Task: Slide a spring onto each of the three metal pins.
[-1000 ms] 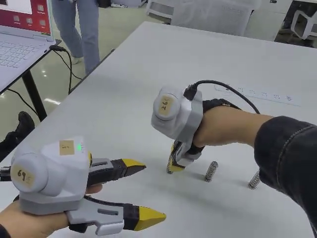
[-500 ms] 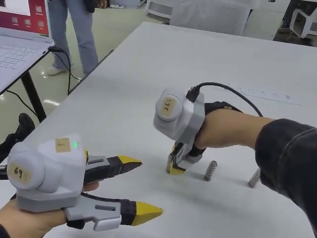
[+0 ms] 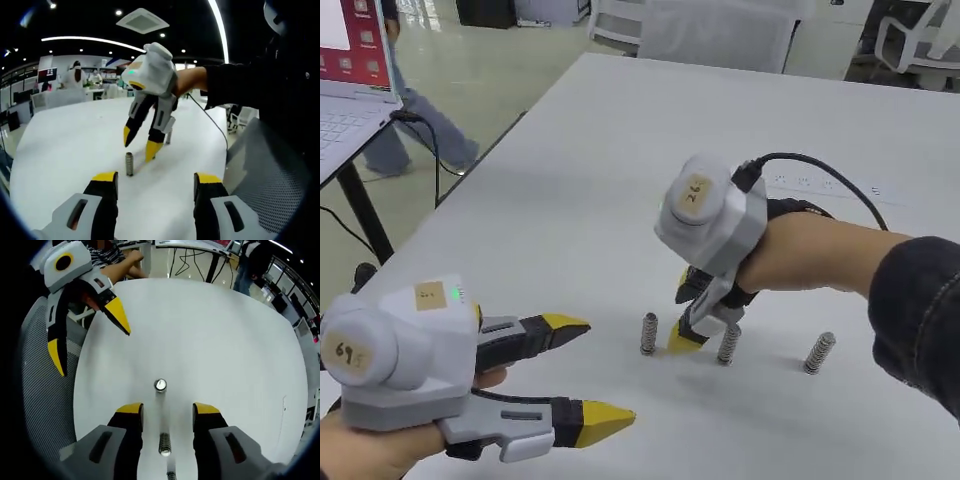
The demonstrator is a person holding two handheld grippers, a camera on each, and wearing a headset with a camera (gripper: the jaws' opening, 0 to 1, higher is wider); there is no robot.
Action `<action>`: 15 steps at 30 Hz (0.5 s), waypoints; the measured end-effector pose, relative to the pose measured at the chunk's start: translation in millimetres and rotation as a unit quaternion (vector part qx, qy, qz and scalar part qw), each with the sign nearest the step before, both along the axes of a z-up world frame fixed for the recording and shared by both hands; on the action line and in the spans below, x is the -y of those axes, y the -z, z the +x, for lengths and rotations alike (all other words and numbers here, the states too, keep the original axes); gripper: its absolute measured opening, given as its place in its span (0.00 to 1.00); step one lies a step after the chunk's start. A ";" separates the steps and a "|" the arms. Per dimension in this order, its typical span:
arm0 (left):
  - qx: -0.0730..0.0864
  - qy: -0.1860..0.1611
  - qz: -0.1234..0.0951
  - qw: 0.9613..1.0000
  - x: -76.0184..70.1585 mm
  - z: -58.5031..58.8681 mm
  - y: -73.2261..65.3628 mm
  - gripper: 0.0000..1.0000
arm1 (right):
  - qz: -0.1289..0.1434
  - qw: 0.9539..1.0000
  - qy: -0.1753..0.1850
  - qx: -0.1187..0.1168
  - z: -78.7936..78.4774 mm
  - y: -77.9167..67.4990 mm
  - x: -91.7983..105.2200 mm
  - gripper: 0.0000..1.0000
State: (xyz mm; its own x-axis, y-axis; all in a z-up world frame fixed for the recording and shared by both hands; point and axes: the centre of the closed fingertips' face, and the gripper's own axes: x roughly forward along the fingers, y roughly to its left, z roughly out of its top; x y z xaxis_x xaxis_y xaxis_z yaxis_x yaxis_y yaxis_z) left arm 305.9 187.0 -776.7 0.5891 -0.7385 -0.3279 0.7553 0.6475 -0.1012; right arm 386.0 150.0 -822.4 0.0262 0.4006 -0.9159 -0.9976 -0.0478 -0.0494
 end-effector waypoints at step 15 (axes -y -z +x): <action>0.001 0.001 0.005 1.000 2.0 7.4 -1.4 0.58 | 0.096 0.992 0.081 0.019 12.7 -28.7 28.4 0.50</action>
